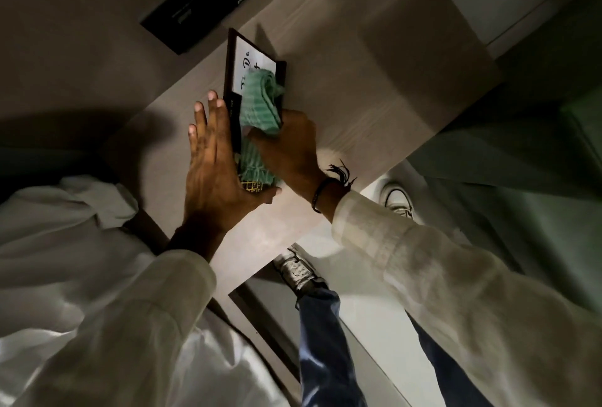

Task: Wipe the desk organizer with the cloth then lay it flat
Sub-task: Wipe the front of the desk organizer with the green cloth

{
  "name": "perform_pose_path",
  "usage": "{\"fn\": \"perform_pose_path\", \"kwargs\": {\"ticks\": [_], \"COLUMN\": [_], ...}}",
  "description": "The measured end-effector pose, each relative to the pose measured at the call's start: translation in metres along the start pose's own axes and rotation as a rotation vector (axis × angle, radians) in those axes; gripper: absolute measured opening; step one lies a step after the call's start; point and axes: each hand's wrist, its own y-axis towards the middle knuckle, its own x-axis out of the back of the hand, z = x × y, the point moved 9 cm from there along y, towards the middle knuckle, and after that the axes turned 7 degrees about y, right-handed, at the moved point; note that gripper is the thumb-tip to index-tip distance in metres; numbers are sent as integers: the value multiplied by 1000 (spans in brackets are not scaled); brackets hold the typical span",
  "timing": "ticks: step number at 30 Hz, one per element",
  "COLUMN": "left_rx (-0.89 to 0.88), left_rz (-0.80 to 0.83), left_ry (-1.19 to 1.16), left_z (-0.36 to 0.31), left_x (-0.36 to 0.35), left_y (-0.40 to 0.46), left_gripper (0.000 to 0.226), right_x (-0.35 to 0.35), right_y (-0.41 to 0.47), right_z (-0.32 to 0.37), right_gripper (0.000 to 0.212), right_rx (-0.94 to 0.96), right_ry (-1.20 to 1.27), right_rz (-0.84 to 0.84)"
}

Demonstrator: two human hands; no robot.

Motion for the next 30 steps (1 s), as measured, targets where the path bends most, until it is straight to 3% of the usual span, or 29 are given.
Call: {"fn": "perform_pose_path", "kwargs": {"ticks": [5, 10, 14, 20, 25, 30], "left_rx": [3, 11, 19, 22, 22, 21], "left_rz": [-10, -10, -1, -7, 4, -11], "left_ry": [-2, -8, -13, -20, -6, 0], "left_z": [-3, 0, -1, -2, -4, 2], "left_x": [2, 0, -1, 0, 0, -2], "left_y": [-1, 1, 0, 2, 2, 1], "left_gripper": [150, 149, 149, 149, 149, 148], "right_x": [10, -5, 3, -5, 10, -4], "right_y": [6, 8, 13, 10, 16, 8], "right_z": [-20, -4, -21, 1, -28, -7], "right_gripper": [9, 15, 15, 18, 14, 18], "right_rx": [-126, -83, -177, -3, -194, -91], "right_ry": [-17, 110, 118, 90, 54, 102], "right_rz": [-8, -27, -16, -66, -36, -7]}}
